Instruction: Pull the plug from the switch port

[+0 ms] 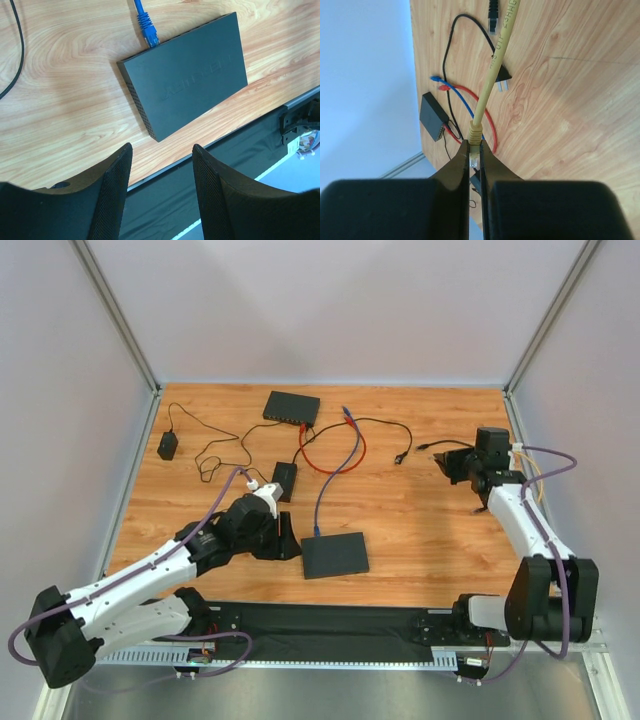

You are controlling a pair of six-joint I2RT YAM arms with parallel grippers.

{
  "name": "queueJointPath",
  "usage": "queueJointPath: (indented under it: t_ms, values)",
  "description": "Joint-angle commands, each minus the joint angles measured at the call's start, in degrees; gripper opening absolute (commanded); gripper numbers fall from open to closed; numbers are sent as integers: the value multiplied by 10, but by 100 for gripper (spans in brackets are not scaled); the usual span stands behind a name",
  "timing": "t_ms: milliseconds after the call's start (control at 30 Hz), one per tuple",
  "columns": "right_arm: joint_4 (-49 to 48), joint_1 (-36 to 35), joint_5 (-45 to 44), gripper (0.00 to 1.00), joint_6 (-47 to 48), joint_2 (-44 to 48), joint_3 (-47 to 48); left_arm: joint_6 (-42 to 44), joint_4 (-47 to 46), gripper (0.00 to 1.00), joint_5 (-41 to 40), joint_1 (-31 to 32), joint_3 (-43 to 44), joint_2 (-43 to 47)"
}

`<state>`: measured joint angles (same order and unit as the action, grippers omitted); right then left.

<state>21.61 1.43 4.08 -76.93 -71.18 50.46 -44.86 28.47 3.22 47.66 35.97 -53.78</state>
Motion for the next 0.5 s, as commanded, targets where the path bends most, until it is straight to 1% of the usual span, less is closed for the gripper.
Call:
queueJointPath:
  t_ms: [0,100,133,167,300,333,467]
  values:
    - [-75,6,25,0,-18,-39,18,-5,11,60,-9,2,2,19]
    - [-123,12,33,0,-11,-85,23,-6,18,60,-10,2,1,28]
    - [-137,14,49,0,-12,-98,24,-7,19,60,-10,2,0,31]
    - [-168,15,58,0,-9,-124,28,-7,19,60,-10,2,0,32]
    - [-191,17,78,0,7,-182,60,-9,26,60,-11,2,-3,41]
    - [-210,18,81,0,6,-201,64,-10,27,60,-13,2,-4,43]
    - [-243,28,107,3,8,-251,82,-13,33,60,-16,2,-7,52]
